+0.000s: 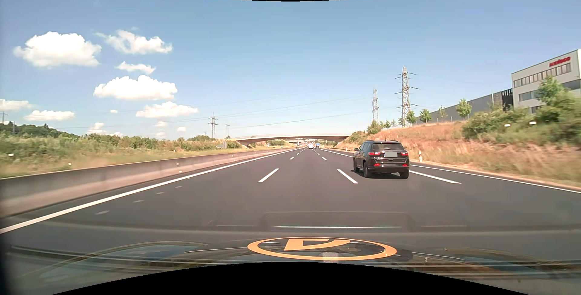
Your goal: Follow the waypoints while adhering to traffic rules and regulations
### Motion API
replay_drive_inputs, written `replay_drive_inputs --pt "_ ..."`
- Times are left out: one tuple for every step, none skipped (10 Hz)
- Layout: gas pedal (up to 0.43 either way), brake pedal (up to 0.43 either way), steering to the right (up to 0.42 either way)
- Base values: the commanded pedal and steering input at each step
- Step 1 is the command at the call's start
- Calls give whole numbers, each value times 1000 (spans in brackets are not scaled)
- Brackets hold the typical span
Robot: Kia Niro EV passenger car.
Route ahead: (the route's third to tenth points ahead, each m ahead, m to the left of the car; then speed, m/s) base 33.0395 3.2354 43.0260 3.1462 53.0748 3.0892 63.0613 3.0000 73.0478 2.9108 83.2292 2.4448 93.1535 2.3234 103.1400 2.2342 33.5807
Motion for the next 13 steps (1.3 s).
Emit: replay_drive_inputs --pt "319 0 -2" --pt "319 0 -2" --pt "319 0 -2" --pt "319 0 -2" --pt "311 0 -2" --pt "311 0 -2" --pt "311 0 -2" --pt "311 0 -2" --pt "311 0 -2" --pt "311 0 -2" --pt "311 0 -2" --pt "311 0 -2" --pt "311 0 -2"
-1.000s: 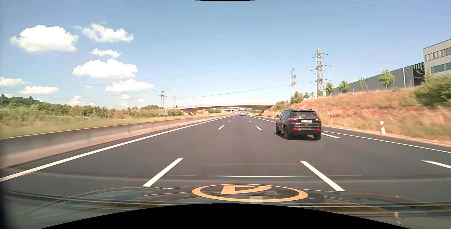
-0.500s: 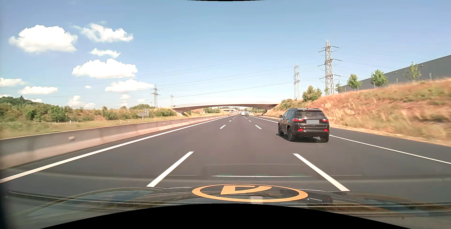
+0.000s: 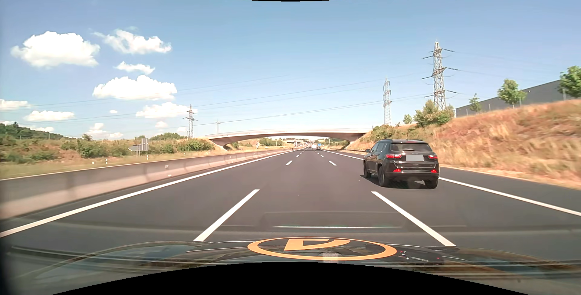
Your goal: Follow the waypoints while adhering to traffic rules and regulations
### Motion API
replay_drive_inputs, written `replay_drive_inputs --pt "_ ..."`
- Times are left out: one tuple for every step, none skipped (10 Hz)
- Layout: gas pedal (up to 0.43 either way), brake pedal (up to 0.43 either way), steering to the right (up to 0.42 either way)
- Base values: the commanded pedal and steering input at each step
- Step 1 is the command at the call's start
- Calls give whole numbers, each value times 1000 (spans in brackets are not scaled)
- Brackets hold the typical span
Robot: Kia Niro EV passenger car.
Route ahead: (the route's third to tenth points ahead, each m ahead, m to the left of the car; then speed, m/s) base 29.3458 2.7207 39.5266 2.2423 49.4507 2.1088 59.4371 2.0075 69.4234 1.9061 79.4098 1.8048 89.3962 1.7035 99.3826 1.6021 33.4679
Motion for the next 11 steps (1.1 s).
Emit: replay_drive_inputs --pt "311 0 -2" --pt "311 0 -2" --pt "311 0 -2" --pt "299 0 -2" --pt "299 0 -2" --pt "299 0 -2" --pt "299 0 -2" --pt "287 0 -2" --pt "280 0 -2" --pt "268 0 -1" --pt "260 0 -1"
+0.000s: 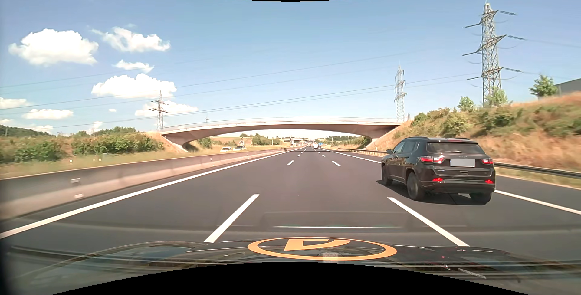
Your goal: Follow the waypoints while adhering to traffic rules and regulations
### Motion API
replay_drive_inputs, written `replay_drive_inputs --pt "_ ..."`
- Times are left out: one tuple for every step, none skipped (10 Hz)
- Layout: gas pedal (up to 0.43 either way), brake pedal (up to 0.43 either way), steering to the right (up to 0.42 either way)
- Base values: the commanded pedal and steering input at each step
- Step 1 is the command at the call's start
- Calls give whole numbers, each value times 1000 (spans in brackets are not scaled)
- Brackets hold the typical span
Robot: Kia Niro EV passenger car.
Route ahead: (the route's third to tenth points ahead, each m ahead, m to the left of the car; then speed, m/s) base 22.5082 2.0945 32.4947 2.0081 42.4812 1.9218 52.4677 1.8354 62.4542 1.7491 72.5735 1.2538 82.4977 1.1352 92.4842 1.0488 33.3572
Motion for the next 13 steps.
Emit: replay_drive_inputs --pt "260 0 -1" --pt "260 0 0" --pt "260 0 0" --pt "260 0 0" --pt "260 0 0" --pt "268 0 0" --pt "268 0 0" --pt "268 0 0" --pt "268 0 0" --pt "268 0 0" --pt "268 0 0" --pt "268 0 0" --pt "268 0 0"
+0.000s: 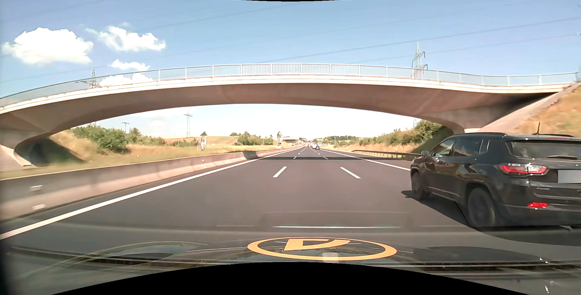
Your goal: Follow the waypoints while adhering to traffic rules and regulations
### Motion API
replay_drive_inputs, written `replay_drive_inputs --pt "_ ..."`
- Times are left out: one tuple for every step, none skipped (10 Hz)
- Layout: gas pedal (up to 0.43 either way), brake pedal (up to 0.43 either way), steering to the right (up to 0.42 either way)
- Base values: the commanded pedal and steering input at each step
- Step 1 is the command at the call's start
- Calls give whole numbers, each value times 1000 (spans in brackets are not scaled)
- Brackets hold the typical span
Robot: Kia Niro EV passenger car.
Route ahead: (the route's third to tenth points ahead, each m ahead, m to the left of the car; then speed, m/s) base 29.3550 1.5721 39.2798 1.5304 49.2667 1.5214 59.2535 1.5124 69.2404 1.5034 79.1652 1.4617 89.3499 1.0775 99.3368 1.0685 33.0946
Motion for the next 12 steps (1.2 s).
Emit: replay_drive_inputs --pt "268 0 0" --pt "287 0 0" --pt "331 0 0" --pt "331 0 0" --pt "350 0 0" --pt "358 0 0" --pt "358 0 0" --pt "358 0 0" --pt "358 0 0" --pt "358 0 -1" --pt "358 0 -1" --pt "358 0 -1"
